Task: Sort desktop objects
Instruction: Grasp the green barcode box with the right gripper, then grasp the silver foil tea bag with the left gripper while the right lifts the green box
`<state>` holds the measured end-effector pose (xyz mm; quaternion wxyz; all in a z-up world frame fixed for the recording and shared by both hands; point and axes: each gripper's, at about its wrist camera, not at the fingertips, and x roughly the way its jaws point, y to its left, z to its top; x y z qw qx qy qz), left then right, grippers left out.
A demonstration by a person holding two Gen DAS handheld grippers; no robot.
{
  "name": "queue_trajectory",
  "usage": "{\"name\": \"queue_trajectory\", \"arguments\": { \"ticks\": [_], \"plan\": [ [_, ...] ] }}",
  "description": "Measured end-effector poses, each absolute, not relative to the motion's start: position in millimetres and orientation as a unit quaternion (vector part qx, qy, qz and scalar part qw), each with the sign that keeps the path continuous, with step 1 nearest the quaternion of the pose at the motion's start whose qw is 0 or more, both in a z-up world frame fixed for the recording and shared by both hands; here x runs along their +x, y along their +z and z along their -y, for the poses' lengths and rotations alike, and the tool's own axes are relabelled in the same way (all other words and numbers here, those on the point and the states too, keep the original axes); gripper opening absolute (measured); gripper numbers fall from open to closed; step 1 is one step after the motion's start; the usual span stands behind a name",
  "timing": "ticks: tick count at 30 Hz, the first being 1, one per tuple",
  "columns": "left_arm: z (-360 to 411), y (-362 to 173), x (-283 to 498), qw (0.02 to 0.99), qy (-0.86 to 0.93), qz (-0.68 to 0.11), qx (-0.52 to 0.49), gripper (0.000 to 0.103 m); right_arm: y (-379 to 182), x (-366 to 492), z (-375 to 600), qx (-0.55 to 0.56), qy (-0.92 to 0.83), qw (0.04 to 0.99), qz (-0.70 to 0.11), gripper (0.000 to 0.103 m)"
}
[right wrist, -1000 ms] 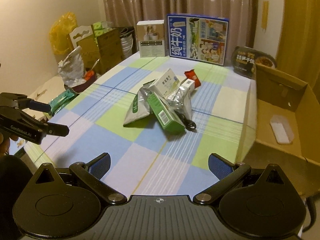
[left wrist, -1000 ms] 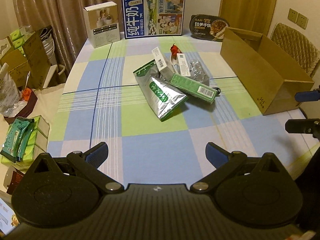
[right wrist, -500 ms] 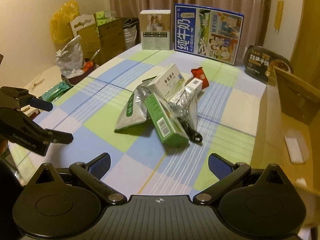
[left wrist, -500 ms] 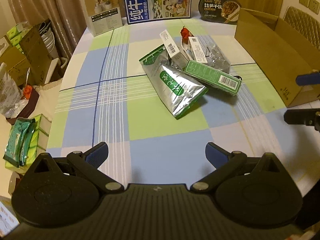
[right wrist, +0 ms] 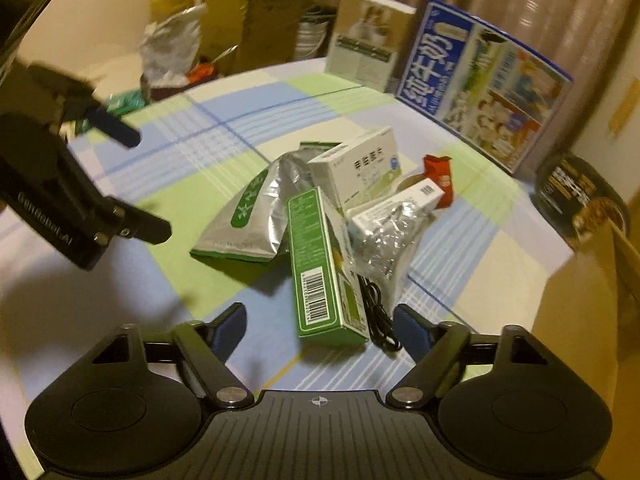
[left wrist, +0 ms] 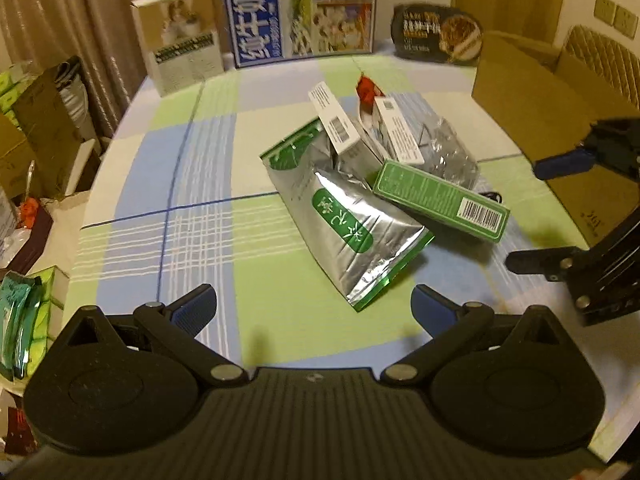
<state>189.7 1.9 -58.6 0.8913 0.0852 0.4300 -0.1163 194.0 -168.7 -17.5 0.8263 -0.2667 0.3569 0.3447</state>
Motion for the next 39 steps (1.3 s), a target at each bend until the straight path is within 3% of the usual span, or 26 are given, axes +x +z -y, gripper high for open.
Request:
{"name": "queue_trajectory", "arguments": {
  "ticks": [9,13,20,28,30,34,39],
  "plan": [
    [9,-74,223,0.879,-0.147,-0.446,0.076,0.102,-41,214,158,-0.296,0.353,0.812,-0.358,0.057],
    [12,-80,235,0.878,-0.153,-0.449,0.073,0.102,-43,219,160,-0.287,0.352,0.815,-0.359,0.036],
    [5,-83,264,0.877,-0.143,-0.457,0.038,0.102,-32,219,169,-0.257,0.336,0.827,-0.372,0.027],
    [16,-96,293,0.867,-0.153,-0.474,0.025,0.101,-23,208,183,-0.228,0.321,0.828,-0.399,0.027],
    [19,-102,300,0.86,-0.159,-0.485,0.025,0.095,-23,206,186,-0.221,0.317,0.829,-0.403,0.027],
    [21,-104,300,0.85,-0.167,-0.498,0.028,0.071,-20,196,191,-0.206,0.314,0.829,-0.413,0.027],
    [9,-95,273,0.843,-0.166,-0.508,0.058,0.051,-14,175,200,-0.187,0.321,0.825,-0.426,0.027]
  ]
}}
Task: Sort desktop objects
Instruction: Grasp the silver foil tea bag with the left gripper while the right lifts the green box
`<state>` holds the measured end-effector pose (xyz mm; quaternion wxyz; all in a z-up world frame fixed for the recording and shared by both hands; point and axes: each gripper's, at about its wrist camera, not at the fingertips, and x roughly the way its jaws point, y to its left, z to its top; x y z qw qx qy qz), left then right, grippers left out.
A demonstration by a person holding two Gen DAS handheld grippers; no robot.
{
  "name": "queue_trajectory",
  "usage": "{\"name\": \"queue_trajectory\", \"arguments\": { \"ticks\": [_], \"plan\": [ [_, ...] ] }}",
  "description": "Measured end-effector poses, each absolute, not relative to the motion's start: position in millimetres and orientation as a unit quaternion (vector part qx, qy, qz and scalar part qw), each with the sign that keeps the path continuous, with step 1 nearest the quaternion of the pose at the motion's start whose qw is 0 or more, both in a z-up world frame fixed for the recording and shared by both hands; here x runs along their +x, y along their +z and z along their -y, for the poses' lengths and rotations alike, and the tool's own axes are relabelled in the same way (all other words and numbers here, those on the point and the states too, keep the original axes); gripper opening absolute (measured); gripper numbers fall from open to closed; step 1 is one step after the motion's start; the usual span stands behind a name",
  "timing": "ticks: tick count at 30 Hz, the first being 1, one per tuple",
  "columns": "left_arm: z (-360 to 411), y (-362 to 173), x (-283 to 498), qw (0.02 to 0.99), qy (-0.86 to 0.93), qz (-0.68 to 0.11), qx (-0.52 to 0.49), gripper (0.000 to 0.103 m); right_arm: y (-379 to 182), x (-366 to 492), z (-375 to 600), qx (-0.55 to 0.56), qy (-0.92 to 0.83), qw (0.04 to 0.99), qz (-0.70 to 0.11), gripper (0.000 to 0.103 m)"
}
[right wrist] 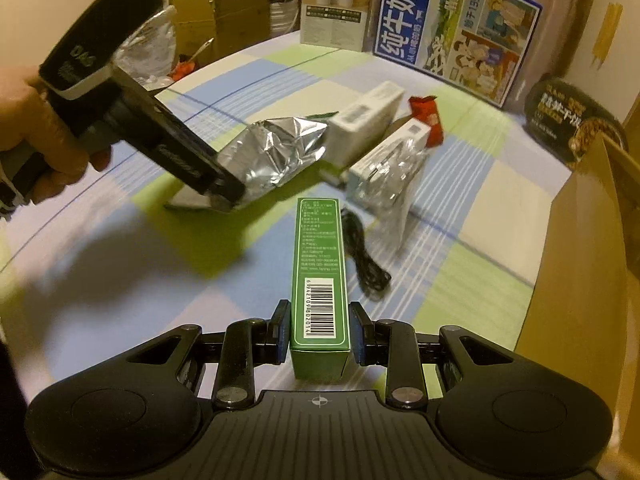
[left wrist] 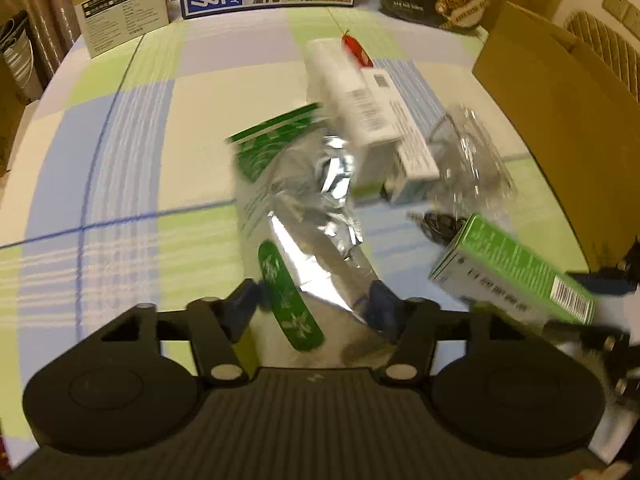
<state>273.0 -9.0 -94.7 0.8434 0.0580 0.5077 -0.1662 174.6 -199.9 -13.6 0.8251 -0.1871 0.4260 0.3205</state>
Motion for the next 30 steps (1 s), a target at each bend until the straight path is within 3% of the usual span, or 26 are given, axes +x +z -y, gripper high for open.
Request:
{"name": "queue_trajectory", "arguments": {
  "ticks": [6,11,13,15,16,17,19,23,30],
  "plan": [
    [-7,-85,229,0.829,-0.172,-0.523,0.101,0.038,-8,142,212,-0.177,0.326,0.821,-0.434,0.027],
    [-13,-77,196,0.822,-0.18,-0.523,0.135,0.039,-11,126,217,-0.185,0.33,0.818,-0.434,0.027],
    [-12,-70,195,0.828,-0.178,-0.512,0.144,0.063,-12,124,216,-0.193,0.331,0.819,-0.427,0.028],
    [-7,-64,198,0.835,-0.181,-0.494,0.162,0.075,-14,126,213,-0.199,0.332,0.82,-0.422,0.032],
    [-3,-62,200,0.836,-0.183,-0.488,0.172,0.082,-15,128,212,-0.2,0.332,0.82,-0.421,0.04],
    [1,-61,204,0.836,-0.187,-0.483,0.183,0.085,-16,130,210,-0.202,0.333,0.82,-0.42,0.049],
    [11,-63,213,0.834,-0.199,-0.476,0.197,0.09,-19,133,208,-0.205,0.335,0.818,-0.419,0.052],
    [30,-78,237,0.825,-0.223,-0.47,0.222,0.095,-25,142,204,-0.204,0.34,0.813,-0.427,0.052],
    [49,-110,270,0.791,-0.246,-0.504,0.246,0.093,-28,156,201,-0.203,0.35,0.804,-0.436,0.052]
  ]
}}
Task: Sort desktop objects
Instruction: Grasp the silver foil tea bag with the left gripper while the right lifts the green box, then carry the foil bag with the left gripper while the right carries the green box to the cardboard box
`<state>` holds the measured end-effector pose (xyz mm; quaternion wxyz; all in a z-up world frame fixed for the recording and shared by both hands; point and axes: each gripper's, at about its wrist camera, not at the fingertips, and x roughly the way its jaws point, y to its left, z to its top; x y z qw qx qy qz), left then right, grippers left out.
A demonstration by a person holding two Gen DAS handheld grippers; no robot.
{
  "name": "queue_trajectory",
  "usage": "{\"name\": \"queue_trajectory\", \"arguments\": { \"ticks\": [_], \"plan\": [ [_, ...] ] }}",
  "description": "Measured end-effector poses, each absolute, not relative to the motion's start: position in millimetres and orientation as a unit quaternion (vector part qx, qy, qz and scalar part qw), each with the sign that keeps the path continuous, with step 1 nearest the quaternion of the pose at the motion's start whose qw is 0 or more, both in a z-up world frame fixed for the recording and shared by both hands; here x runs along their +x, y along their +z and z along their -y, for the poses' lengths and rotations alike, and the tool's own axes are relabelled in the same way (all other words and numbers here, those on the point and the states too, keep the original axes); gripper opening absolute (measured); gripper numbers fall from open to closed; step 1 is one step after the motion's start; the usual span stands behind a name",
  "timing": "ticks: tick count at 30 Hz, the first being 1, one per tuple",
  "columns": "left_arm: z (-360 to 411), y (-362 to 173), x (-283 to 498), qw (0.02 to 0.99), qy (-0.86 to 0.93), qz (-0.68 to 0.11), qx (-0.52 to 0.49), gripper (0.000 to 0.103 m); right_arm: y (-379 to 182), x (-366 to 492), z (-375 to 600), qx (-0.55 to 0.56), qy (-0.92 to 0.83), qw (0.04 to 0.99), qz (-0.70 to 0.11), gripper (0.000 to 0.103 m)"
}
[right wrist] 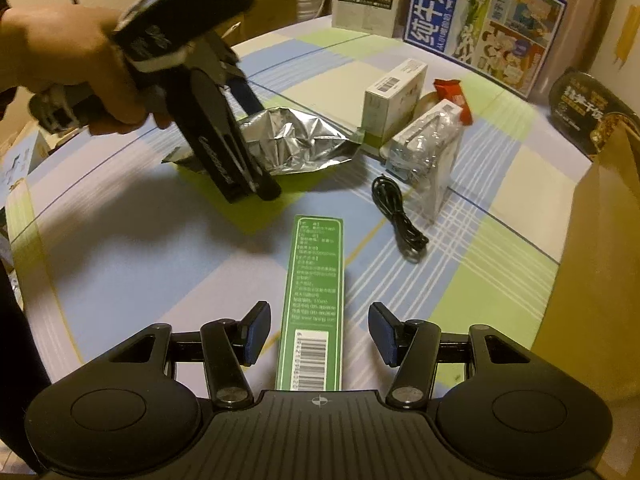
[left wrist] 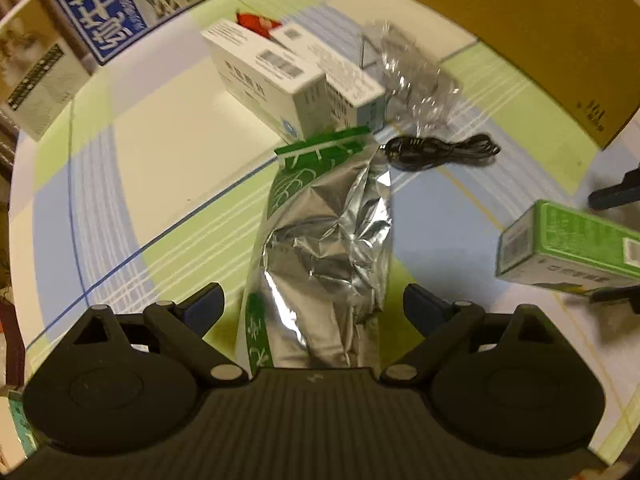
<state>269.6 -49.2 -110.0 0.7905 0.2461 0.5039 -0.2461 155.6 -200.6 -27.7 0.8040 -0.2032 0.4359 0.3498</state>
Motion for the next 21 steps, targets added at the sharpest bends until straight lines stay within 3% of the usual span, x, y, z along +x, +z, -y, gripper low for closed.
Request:
{"name": "queue_trajectory", "arguments": {
  "ticks": [3,4,5,6,9,17,21],
  "plan": [
    [50,-116,277,0.781,-0.257,-0.516,0.242,0.086,-30,160,197,-0.202,0.354,0.801,-0.437,0.051],
    [48,-115,281,0.778,-0.262,-0.525,0.224,0.077,-31,163,196,-0.198,0.354,0.801,-0.44,0.045],
    [45,-114,282,0.778,-0.258,-0.53,0.216,0.072,-32,165,197,-0.192,0.354,0.8,-0.444,0.032],
    [44,-112,282,0.78,-0.253,-0.53,0.214,0.064,-32,166,197,-0.184,0.354,0.8,-0.448,0.028],
    [40,-108,274,0.78,-0.254,-0.527,0.221,0.053,-31,164,201,-0.177,0.346,0.801,-0.455,0.027],
    [35,-98,205,0.752,-0.293,-0.547,0.222,0.049,-29,136,223,-0.165,0.345,0.795,-0.47,0.027],
    [35,-96,186,0.744,-0.301,-0.551,0.228,0.059,-30,127,228,-0.156,0.34,0.798,-0.473,0.028]
  ]
}}
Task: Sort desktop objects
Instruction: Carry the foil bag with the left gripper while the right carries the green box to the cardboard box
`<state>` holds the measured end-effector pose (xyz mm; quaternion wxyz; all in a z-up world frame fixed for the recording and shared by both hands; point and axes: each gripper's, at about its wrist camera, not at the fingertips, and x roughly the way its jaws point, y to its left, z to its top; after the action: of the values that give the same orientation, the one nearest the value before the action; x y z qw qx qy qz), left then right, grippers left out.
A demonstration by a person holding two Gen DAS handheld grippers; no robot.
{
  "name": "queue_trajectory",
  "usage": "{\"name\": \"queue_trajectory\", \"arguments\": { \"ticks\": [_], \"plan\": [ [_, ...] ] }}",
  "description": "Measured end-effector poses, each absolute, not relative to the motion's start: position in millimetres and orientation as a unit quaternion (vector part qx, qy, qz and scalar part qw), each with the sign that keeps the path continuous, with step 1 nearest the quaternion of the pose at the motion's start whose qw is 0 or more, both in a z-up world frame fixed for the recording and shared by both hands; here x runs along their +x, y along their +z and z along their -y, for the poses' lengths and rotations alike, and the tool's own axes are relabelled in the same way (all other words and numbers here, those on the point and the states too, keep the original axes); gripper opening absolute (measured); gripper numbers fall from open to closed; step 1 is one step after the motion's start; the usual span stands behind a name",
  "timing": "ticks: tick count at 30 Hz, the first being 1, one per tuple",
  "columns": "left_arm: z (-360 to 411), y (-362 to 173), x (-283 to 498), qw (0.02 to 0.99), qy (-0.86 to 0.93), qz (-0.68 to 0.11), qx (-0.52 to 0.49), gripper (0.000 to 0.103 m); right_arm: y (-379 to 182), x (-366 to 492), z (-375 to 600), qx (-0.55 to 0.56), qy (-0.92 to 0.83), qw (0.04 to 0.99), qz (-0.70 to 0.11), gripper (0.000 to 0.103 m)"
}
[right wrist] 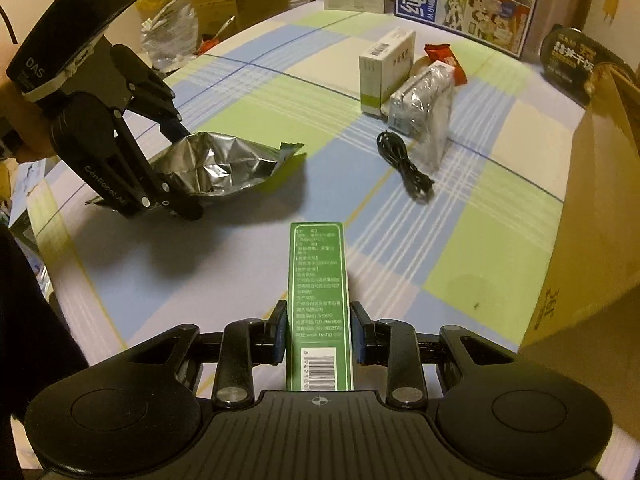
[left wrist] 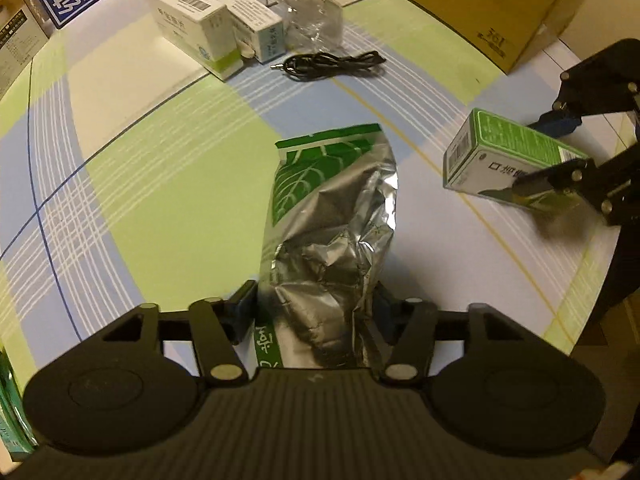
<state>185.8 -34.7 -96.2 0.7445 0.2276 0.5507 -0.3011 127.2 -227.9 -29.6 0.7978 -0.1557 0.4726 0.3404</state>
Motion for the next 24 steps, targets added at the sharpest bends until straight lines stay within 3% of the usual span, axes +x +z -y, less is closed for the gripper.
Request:
{"name": "queue_trajectory", "arguments": {
  "ticks": [10,15,17,22,24],
  "plan": [
    [33,-109,203,0.728,-0.316,-0.565,0.225,0.074,-35,135,216,-0.168,0.335,0.791,-0.484,0.034],
    [30,-112,203,0.732,-0.315,-0.562,0.221,0.075,-46,138,214,-0.175,0.325,0.783,-0.5,0.034],
    [30,-112,203,0.733,-0.313,-0.561,0.224,0.073,-47,139,216,-0.167,0.314,0.79,-0.501,0.028],
    [30,-106,203,0.732,-0.306,-0.566,0.225,0.049,-46,134,218,-0.159,0.309,0.795,-0.497,0.028],
    [28,-104,202,0.731,-0.308,-0.568,0.221,0.046,-42,129,220,-0.155,0.309,0.799,-0.492,0.028]
  ]
}}
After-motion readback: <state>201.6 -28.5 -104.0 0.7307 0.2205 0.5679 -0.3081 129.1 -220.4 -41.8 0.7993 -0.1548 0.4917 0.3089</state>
